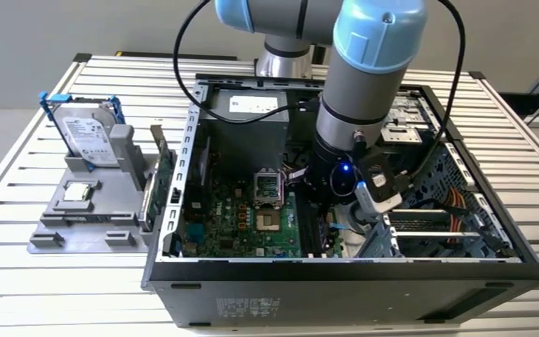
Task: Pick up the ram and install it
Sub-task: 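Insert the ram into the slot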
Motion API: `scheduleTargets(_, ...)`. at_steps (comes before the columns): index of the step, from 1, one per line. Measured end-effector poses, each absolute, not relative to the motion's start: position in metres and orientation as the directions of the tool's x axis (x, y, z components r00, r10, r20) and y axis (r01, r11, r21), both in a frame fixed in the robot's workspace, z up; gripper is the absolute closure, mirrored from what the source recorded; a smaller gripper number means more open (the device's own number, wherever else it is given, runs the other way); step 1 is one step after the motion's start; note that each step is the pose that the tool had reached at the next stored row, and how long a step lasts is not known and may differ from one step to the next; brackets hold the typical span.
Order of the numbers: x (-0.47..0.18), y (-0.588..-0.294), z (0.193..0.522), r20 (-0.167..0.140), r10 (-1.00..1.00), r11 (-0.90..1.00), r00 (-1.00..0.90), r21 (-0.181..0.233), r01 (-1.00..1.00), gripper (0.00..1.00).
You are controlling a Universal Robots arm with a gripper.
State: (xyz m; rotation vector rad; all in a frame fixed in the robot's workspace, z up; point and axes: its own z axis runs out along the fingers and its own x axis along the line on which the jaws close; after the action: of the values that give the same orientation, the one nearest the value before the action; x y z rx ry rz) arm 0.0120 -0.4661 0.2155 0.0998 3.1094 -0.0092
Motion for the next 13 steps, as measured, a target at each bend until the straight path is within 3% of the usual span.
scheduleTargets(13,0.012,-0.4694,0.2142,-0.03,0.064,0.998,-0.997,0.005,0.064,1.0)
